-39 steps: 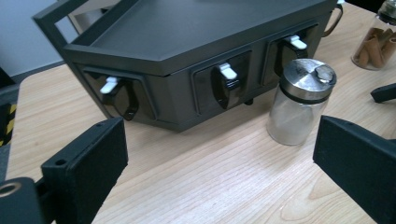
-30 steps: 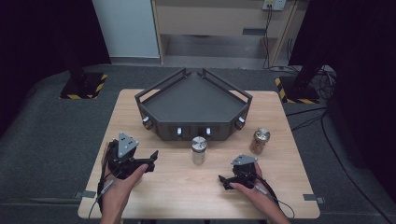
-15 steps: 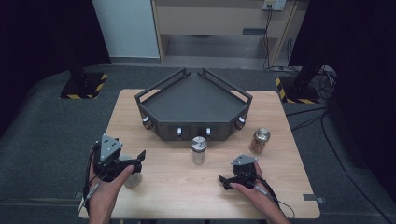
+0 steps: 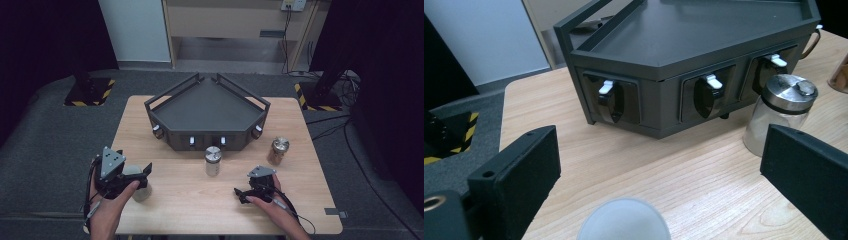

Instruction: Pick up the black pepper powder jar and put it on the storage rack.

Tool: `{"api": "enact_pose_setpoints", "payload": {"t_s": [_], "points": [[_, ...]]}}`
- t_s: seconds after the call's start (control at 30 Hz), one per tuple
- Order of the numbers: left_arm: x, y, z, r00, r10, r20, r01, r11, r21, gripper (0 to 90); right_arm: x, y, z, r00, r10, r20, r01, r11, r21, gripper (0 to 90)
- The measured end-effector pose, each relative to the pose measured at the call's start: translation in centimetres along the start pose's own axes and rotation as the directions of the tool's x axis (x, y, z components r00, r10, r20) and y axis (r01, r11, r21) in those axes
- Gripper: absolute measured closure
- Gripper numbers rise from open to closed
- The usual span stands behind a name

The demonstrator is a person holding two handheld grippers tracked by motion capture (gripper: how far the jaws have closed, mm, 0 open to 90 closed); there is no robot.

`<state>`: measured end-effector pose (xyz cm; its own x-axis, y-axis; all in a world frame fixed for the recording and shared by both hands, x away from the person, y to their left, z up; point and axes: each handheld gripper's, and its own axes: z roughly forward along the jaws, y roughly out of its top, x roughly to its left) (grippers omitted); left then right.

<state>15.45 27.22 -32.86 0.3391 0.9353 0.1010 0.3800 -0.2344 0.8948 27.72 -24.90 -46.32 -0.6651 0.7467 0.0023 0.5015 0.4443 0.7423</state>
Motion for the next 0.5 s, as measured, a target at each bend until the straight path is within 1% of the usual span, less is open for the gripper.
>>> {"api": "enact_pose_setpoints", "payload": {"t_s": [0.07, 0.13, 0.2, 0.33, 0.4, 0.47, 0.5], "points": [[0.2, -0.3, 0.1, 1.0000, -0.005, -0.002, 0.005, 1.0000, 0.000, 1.5, 0.0, 0.0, 0.0, 1.0000, 0.000, 0.000, 0.000, 1.000, 0.000, 0.7], [0.5, -0.8, 0.1, 0.9999, -0.009, 0.006, 0.009, 0.9999, -0.009, 1.5, 0.0, 0.0, 0.0, 1.0000, 0.000, 0.000, 0.000, 1.000, 0.000, 0.8], [0.6, -1.2, 0.1, 0.9999, -0.012, 0.005, 0.012, 0.9998, -0.015, 1.5, 0.0, 0.0, 0.0, 1.0000, 0.000, 0.000, 0.000, 1.000, 0.000, 0.8], [0.5, -1.7, 0.0, 0.9999, 0.002, -0.014, -0.002, 0.9998, -0.018, 1.7, 0.0, 0.0, 0.0, 1.0000, 0.000, 0.000, 0.000, 1.000, 0.000, 0.8], [0.4, -2.0, -0.1, 0.9996, -0.001, -0.028, 0.000, 0.9997, -0.025, 1.8, 0.0, 0.0, 0.0, 1.0000, 0.000, 0.000, 0.000, 1.000, 0.000, 0.8], [0.3, -2.3, -0.1, 0.9991, 0.005, -0.043, -0.006, 0.9996, -0.027, 1.7, 0.0, 0.0, 0.0, 1.0000, 0.000, 0.000, 0.000, 1.000, 0.000, 0.7], [0.3, -2.5, -0.1, 0.9990, 0.005, -0.044, -0.006, 0.9996, -0.027, 1.7, 0.0, 0.0, 0.0, 1.0000, 0.000, 0.000, 0.000, 1.000, 0.000, 0.7]]}}
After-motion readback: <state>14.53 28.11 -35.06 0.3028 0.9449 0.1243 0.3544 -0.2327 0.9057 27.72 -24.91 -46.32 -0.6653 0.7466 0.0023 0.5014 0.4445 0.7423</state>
